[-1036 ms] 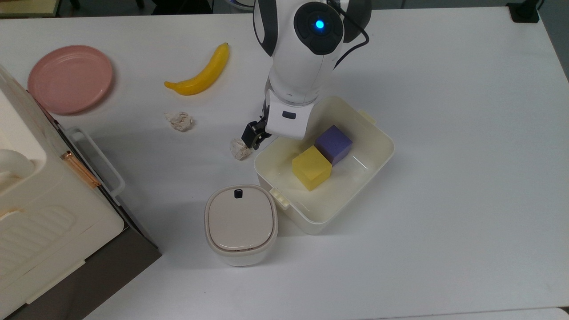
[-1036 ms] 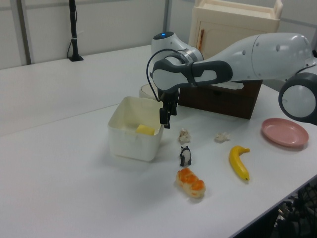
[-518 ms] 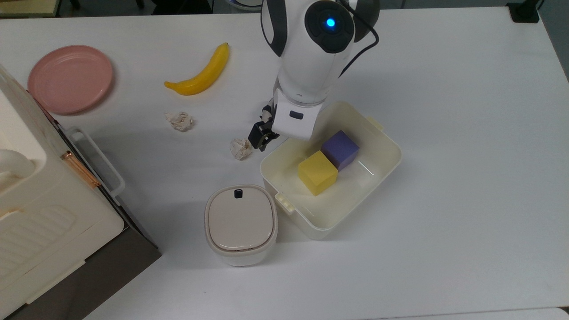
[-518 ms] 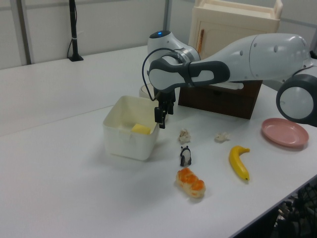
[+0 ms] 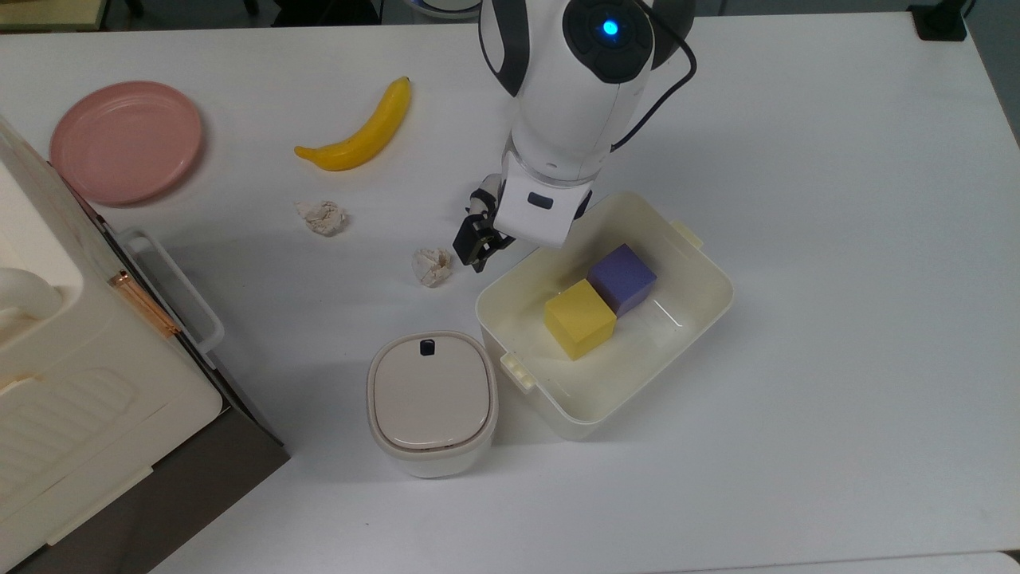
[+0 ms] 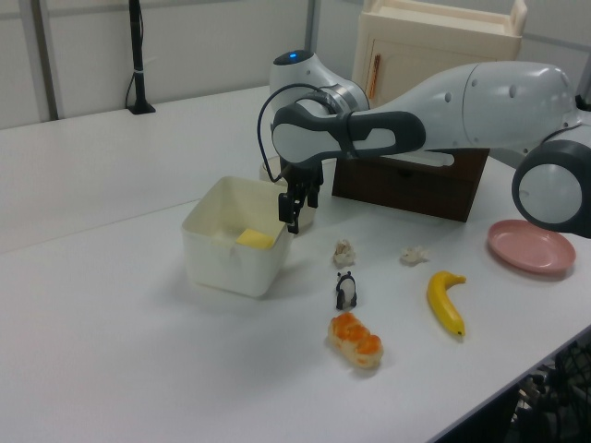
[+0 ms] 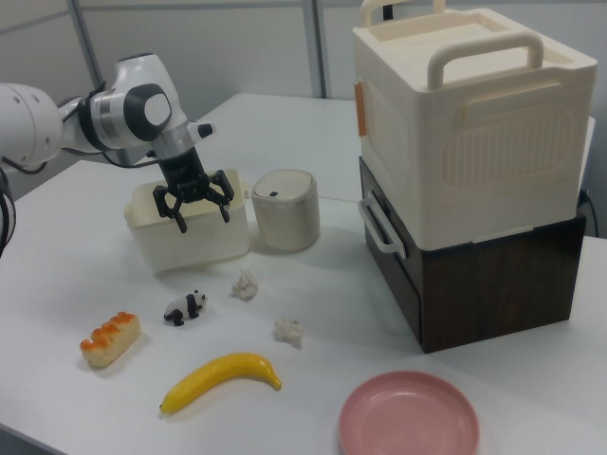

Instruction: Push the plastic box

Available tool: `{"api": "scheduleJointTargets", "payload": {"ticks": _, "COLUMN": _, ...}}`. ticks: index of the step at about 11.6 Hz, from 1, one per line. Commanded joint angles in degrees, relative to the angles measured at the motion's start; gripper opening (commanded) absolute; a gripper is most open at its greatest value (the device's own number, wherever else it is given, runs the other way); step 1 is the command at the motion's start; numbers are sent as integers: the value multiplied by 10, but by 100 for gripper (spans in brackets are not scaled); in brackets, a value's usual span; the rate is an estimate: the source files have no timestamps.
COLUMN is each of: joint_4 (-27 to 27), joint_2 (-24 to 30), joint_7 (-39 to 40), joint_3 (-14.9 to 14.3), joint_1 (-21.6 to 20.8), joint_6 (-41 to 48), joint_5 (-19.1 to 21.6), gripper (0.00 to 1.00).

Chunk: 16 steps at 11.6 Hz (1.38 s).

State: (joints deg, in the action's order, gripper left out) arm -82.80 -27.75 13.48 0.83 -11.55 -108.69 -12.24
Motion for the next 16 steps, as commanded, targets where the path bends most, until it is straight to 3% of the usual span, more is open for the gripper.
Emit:
{"api": "scheduleJointTargets", "payload": {"ticks": 1, "joint_4": 2, "joint_2": 27, "joint_7": -13, "joint_3": -7, "joint_1": -4, "joint_6": 1, "joint_5": -7, "gripper": 100}}
{"api": "scheduleJointTargets", "payload": {"ticks": 3, "joint_4": -65, "joint_2": 124, "joint_7": -14, "joint_3": -2, "joint_1": 18, "joint_6": 20, "joint_5": -1, "gripper": 100}}
{"api": "scheduleJointTargets", "payload": {"ticks": 5, "joint_4": -64, "joint_2": 195, "joint_7": -32, "joint_3": 1, "joint_1": 46, "joint_6": 123, "joint_5": 32, "gripper": 100}}
{"api": "scheduleJointTargets", "payload": {"ticks": 7, "joint_4": -64, "joint_2": 245, "joint_7": -131, "joint_3": 0, "joint_1": 74, "joint_6": 159, "joint_5": 71, "gripper": 100}}
{"api": "scheduleJointTargets", "payload": {"ticks": 9, "joint_4": -63, "joint_2": 264, "joint_7": -240, "joint_3": 7, "joint_1": 109, "joint_6": 166, "joint_5": 106, "gripper": 100}}
{"api": "scheduleJointTargets", "payload": {"ticks": 10, "joint_4": -63, "joint_2": 269, "joint_7": -288, "joint_3": 27, "joint_1": 136, "joint_6": 165, "joint_5": 113, "gripper": 100}}
{"api": "scheduleJointTargets", "payload": {"ticks": 11, "joint_4": -63, "joint_2": 270, "joint_7": -297, "joint_3": 51, "joint_1": 162, "joint_6": 166, "joint_5": 114, "gripper": 100}}
{"api": "scheduleJointTargets", "payload": {"ticks": 12, "joint_4": -62, "joint_2": 274, "joint_7": -297, "joint_3": 55, "joint_1": 169, "joint_6": 166, "joint_5": 115, "gripper": 100}}
{"api": "scheduleJointTargets", "payload": {"ticks": 16, "joint_4": -62, "joint_2": 287, "joint_7": -294, "joint_3": 28, "joint_1": 160, "joint_6": 166, "joint_5": 115, "gripper": 100}}
